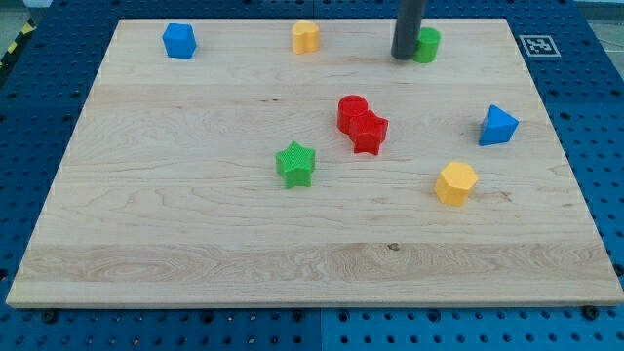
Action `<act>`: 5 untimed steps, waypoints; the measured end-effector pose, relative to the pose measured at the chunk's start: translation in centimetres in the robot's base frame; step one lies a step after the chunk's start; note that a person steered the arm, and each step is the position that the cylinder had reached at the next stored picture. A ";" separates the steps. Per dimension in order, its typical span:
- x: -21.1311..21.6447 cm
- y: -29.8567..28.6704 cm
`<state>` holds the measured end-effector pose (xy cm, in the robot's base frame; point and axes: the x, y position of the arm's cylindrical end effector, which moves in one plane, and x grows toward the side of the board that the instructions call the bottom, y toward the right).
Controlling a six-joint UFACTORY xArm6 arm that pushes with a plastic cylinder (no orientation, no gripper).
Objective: Push the green circle to the top right
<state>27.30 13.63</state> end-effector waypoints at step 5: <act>-0.2 3.9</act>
